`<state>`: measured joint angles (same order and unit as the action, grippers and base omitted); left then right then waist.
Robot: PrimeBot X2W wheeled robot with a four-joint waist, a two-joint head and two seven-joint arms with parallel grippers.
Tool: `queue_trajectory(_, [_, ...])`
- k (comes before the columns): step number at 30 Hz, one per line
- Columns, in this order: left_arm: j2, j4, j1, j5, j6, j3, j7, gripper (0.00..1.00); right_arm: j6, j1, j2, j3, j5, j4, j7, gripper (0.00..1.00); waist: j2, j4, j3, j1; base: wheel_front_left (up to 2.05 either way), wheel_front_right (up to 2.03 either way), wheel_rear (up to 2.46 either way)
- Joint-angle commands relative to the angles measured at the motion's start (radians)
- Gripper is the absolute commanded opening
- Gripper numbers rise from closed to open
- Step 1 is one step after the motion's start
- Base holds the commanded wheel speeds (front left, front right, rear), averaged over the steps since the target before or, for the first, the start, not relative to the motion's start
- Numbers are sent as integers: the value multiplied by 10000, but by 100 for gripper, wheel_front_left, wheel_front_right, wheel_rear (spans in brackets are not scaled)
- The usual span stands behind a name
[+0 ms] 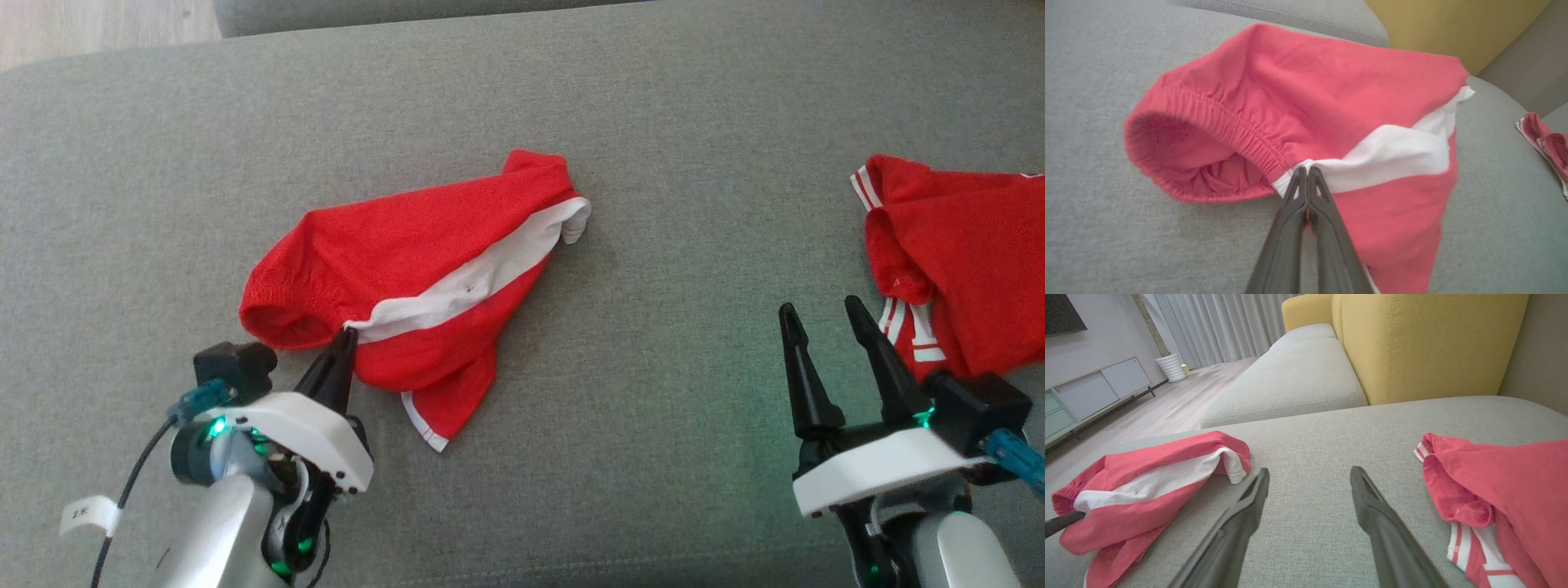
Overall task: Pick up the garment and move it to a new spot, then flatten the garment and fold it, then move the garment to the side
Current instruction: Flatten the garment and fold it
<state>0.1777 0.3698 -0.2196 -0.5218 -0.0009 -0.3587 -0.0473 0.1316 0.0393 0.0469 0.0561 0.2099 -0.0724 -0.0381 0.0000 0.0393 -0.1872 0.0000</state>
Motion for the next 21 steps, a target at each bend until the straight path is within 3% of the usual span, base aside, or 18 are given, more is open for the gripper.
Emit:
queue_trajectory(1, [144, -197, -426, 29, -40, 369, -101, 0, -9, -381, 33, 201, 54, -288, 77, 100, 0, -13, 4, 0, 0, 0, 0])
queue_trajectory(11, [30, -45, -767, 243, -32, 150, -520, 0, -9, -1225, 195, 222, -314, 562, 11, 100, 0, -395, -161, 0, 0, 0, 0])
queue_trajectory(16, [-167, -4, -1217, 347, -101, -40, -683, 0, -9, -2641, 485, 970, -281, 2183, 31, 100, 0, -838, -524, 0, 0, 0, 0])
queue_trajectory(21, [-375, 228, -1692, 417, -258, -225, -934, 0, -9, -4135, 373, 1871, -155, 4375, 320, 100, 0, -1274, -801, 0, 0, 0, 0])
